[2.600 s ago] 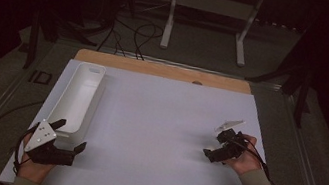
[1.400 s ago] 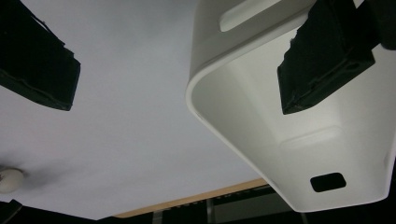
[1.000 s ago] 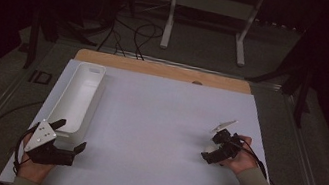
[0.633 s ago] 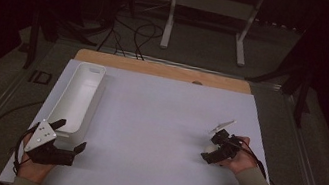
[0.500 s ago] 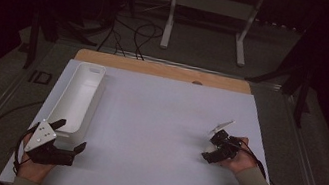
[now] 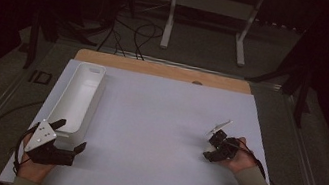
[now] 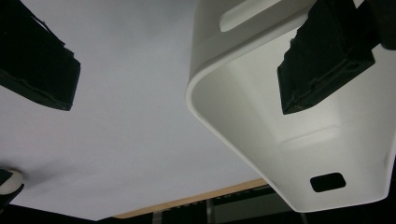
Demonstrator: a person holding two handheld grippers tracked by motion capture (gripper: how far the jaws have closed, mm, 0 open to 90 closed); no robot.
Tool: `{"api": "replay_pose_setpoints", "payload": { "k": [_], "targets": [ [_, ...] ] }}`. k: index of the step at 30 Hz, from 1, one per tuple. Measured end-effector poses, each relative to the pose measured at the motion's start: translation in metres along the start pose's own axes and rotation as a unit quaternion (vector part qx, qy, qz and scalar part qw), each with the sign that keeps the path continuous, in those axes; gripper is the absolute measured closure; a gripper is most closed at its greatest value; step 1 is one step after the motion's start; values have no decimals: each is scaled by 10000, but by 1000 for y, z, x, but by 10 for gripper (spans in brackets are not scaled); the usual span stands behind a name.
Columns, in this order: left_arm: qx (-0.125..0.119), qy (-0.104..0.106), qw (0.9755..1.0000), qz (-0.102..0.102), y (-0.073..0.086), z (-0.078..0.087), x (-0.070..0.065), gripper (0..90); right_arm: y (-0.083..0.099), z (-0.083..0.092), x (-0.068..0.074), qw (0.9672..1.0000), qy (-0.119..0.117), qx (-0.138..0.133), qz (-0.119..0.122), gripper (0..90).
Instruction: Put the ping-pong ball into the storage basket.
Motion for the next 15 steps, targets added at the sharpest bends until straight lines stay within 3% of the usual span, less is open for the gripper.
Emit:
{"api": "replay_pose_setpoints", "payload": {
  "k": [15],
  "targets": [
    [1, -6, 10000, -2, 0, 0, 0, 0, 0, 1, 0, 10000, 28, 3, -12, 501]
  ]
}}
Point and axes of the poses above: each handheld gripper's, and its own axes: z roughly backward along the jaws, y roughly out of its underside, x roughly to its left, the point moved 3 cm from there along -z, roughly forward along the jaws, and after that the axes turned 3 degrees about z, right-handed, at the moved point
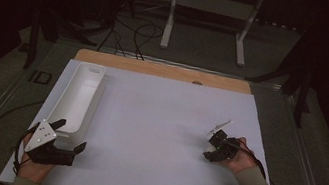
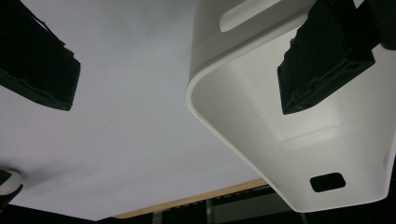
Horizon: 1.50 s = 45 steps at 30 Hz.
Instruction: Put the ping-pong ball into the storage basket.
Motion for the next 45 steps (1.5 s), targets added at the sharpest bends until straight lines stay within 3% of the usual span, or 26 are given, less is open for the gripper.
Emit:
{"api": "replay_pose_setpoints", "payload": {
  "k": [45],
  "targets": [
    [1, 5, 10000, 2, 0, 0, 0, 0, -21, 36, 8, 9998, 172, 36, 101, 504]
  ]
}}
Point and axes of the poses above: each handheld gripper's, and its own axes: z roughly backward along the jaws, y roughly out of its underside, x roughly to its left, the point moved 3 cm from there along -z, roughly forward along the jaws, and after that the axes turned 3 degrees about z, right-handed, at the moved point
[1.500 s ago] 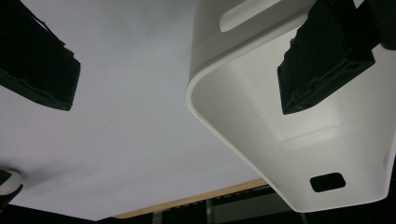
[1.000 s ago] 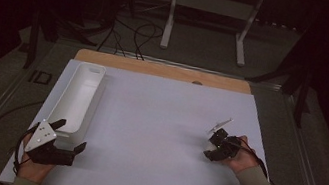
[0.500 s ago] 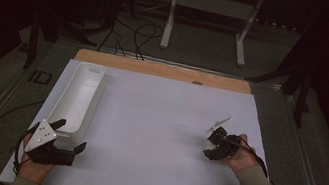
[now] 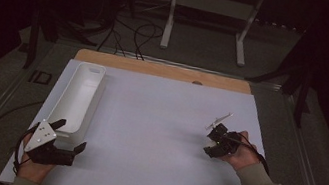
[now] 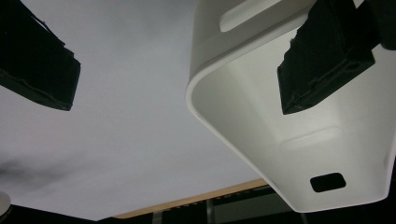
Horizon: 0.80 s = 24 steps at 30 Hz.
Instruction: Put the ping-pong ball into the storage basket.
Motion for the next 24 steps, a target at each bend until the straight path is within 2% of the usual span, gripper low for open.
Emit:
{"api": "replay_pose_setpoints", "payload": {
  "k": [11, 24],
  "targets": [
    [2, -1, 10000, 1, 0, 0, 0, 0, -5, 6, -2, 10000, 11, 35, -4, 504],
    [2, 8, 10000, 5, 0, 0, 0, 0, -19, 19, -6, 10000, 48, 37, 42, 504]
  ]
}}
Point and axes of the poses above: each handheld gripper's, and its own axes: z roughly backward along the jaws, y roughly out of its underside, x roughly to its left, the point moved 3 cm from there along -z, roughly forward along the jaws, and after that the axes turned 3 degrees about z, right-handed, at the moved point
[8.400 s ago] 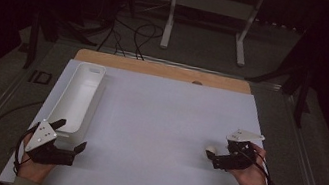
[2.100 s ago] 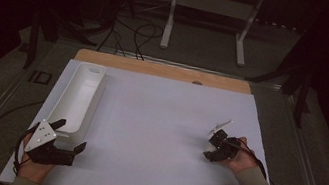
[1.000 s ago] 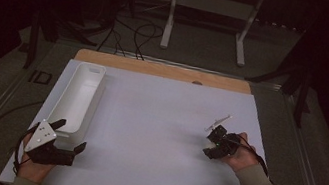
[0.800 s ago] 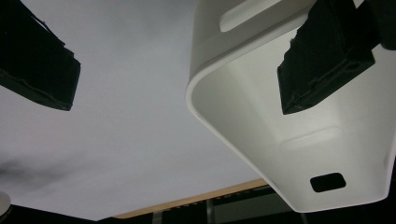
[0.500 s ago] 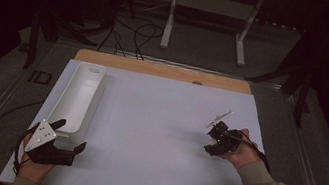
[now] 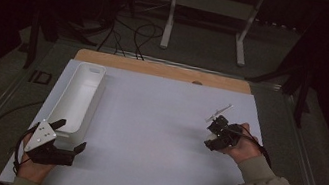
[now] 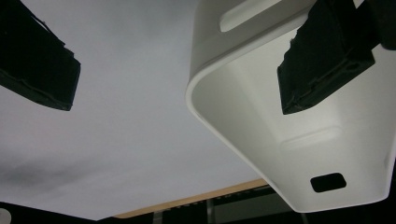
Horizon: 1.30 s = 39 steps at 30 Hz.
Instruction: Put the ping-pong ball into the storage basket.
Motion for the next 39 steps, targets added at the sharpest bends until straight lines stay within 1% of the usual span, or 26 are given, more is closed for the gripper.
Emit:
{"api": "replay_pose_setpoints", "payload": {
  "k": [6, 12, 14, 18, 19, 25, 26, 39],
  "targets": [
    [-2, 4, 10000, 3, 0, 0, 0, 1, -6, 2, -1, 10000, 17, 1, 42, 504],
    [2, 2, 10000, -1, 0, 0, 0, 1, -11, 5, -1, 10000, 57, 5, 13, 504],
    [-1, 7, 10000, 5, 0, 0, 0, 1, -13, 6, -1, 10000, 51, 4, 67, 504],
    [-1, 10, 10000, 5, 0, 0, 0, 1, -16, 9, -2, 9999, 85, -14, 98, 504],
    [-2, 13, 10000, 12, 0, 0, 0, 1, -17, 9, -1, 9999, 75, -19, 66, 504],
    [1, 12, 10000, 8, 0, 0, 0, 1, -23, 12, -1, 9998, 108, -44, 155, 504],
    [4, 12, 10000, 6, 0, 0, 0, 1, -25, 13, -1, 9998, 109, -50, 134, 504],
    [7, 11, 10000, 0, 0, 0, 0, 1, -38, 18, -1, 9996, 154, -105, 233, 504]
  ]
}}
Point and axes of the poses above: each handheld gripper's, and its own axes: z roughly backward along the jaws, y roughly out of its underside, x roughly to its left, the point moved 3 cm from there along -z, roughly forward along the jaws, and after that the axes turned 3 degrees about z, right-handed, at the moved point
